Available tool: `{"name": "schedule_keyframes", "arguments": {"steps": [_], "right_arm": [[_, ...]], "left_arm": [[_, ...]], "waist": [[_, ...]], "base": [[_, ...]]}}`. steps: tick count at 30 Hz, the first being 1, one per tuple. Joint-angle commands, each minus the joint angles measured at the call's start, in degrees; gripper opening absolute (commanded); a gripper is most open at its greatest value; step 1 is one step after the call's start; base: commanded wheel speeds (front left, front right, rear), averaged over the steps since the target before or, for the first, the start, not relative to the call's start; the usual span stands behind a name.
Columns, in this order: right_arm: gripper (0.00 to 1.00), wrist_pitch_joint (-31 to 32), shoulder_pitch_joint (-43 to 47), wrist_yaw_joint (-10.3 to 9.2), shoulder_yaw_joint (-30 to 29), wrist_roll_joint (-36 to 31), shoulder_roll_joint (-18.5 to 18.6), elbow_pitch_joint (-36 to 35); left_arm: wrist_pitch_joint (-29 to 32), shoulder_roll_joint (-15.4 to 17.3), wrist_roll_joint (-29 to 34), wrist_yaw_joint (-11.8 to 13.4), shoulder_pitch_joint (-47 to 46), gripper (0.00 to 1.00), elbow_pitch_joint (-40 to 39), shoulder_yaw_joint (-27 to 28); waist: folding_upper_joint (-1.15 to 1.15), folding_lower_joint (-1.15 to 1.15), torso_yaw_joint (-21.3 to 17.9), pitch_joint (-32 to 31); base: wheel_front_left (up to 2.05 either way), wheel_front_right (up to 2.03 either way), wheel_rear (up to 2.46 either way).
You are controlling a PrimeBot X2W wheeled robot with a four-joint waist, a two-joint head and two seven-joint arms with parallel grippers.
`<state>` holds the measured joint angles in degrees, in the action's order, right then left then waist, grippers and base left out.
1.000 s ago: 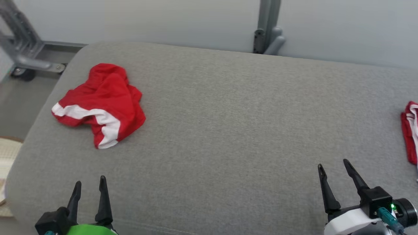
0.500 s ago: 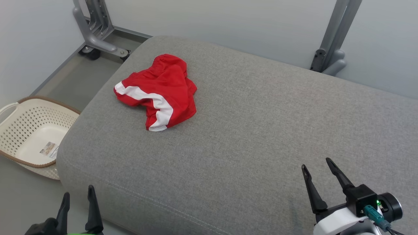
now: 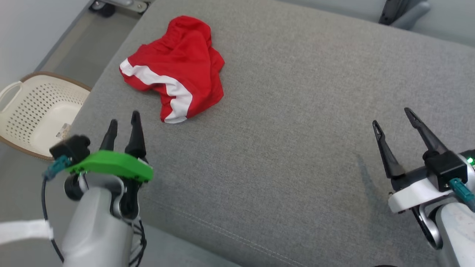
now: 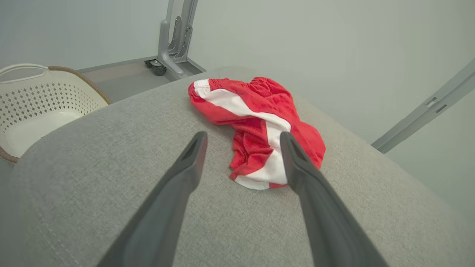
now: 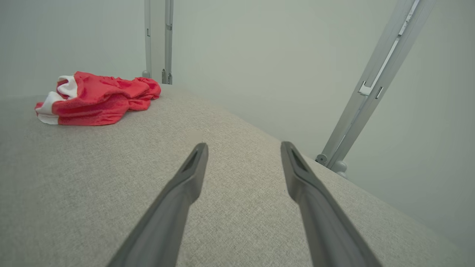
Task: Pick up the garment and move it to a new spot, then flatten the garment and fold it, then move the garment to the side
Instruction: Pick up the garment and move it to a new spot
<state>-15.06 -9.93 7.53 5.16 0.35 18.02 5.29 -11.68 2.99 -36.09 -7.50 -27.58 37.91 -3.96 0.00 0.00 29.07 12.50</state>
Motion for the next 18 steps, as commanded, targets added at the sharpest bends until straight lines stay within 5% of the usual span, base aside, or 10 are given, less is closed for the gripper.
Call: {"name": "schedule_keyframes", "arguments": {"steps": [1,14,15,16,17,18], "right_arm": [[1.00,-0.14,-0.98,-0.08,-0.07,-0.16,0.49,-0.18],[1.00,-0.14,-2.92,-0.09,0.93,0.68,1.39,-0.12],[1.00,-0.13,-2.92,-0.09,0.96,0.70,1.31,0.04],[1.00,-0.13,-3.00,-0.09,0.85,0.71,1.17,0.13],[1.00,-0.12,-3.04,-0.08,0.88,0.73,0.91,0.23],[1.00,-0.12,-3.05,-0.08,0.93,0.83,0.60,0.28]], "left_arm": [[0.05,0.54,0.04,0.02,-2.87,1.00,0.53,-0.70],[5.12,3.56,-17.51,0.02,-17.35,1.00,16.29,-10.48],[5.82,3.86,-18.22,0.02,-17.51,0.82,17.30,-11.19],[6.20,4.21,-18.64,0.02,-17.48,0.20,17.91,-12.13],[6.15,4.27,-19.50,0.02,-17.26,0.00,17.73,-12.92],[5.95,4.64,-20.22,0.00,-17.03,0.00,17.39,-13.63]], "waist": [[0.00,0.00,-6.21,12.91],[0.00,0.00,-10.33,17.57],[0.00,0.00,-10.56,17.34],[0.00,0.00,-10.80,16.97],[0.00,0.00,-11.05,16.50],[0.00,0.00,-11.31,16.00]], "base": [[0.00,0.00,0.00],[0.00,0.00,0.00],[0.00,0.00,0.00],[0.00,0.00,0.00],[0.00,0.00,0.00],[0.00,0.00,0.00]]}}
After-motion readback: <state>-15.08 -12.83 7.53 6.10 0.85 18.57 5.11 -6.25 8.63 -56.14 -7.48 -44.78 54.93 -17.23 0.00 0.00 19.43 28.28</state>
